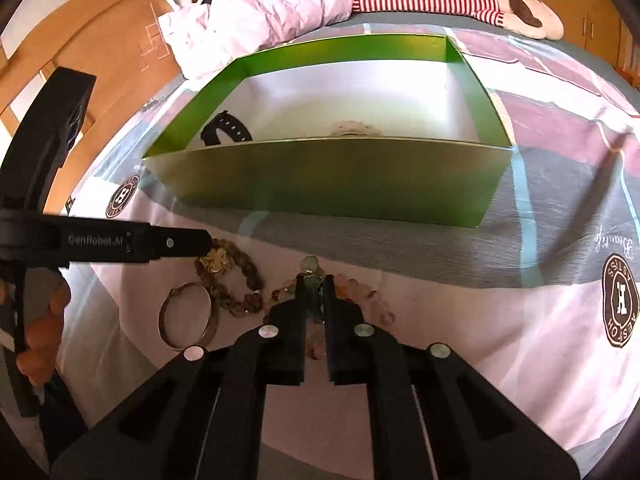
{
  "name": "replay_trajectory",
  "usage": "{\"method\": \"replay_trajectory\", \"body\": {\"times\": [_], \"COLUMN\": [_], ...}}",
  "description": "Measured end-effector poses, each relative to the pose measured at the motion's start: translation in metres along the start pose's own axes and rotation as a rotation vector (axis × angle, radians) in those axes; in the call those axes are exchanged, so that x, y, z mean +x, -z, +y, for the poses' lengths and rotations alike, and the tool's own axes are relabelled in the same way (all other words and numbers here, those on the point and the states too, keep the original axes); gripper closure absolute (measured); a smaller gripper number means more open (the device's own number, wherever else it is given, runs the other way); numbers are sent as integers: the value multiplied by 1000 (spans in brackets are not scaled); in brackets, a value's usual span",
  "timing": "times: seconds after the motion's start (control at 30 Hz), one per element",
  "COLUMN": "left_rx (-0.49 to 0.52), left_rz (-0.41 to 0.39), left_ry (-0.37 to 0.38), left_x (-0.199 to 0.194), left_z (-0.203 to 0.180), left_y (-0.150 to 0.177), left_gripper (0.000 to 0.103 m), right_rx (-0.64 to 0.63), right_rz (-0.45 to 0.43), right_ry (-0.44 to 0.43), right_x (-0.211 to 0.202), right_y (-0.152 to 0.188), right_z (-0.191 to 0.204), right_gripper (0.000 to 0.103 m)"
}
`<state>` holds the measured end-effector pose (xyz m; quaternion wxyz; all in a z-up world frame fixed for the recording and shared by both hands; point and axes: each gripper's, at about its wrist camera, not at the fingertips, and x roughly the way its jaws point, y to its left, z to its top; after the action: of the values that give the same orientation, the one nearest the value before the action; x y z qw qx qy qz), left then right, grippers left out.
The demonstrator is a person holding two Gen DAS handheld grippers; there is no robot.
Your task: Organize jewelry
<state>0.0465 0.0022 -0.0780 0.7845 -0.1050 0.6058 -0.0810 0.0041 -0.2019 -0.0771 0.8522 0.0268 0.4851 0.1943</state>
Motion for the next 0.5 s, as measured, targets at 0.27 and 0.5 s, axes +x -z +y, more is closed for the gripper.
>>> {"method": "replay_trajectory", "body": {"times": [0.27, 0.5], "left_rx": [38, 40], "left_rz": [4, -3], "left_ry": [1, -8], "left_x": [7, 10], "left_z": [-14, -17], "left_y": [1, -2], "left_gripper": [81, 89], "right_rx": [-8, -18], "right_rz": [4, 0], "right_ry": [11, 20], "right_x": [2, 0], "right_y": [1, 4], "right_z": [2, 2], "right_gripper": [95, 95]}}
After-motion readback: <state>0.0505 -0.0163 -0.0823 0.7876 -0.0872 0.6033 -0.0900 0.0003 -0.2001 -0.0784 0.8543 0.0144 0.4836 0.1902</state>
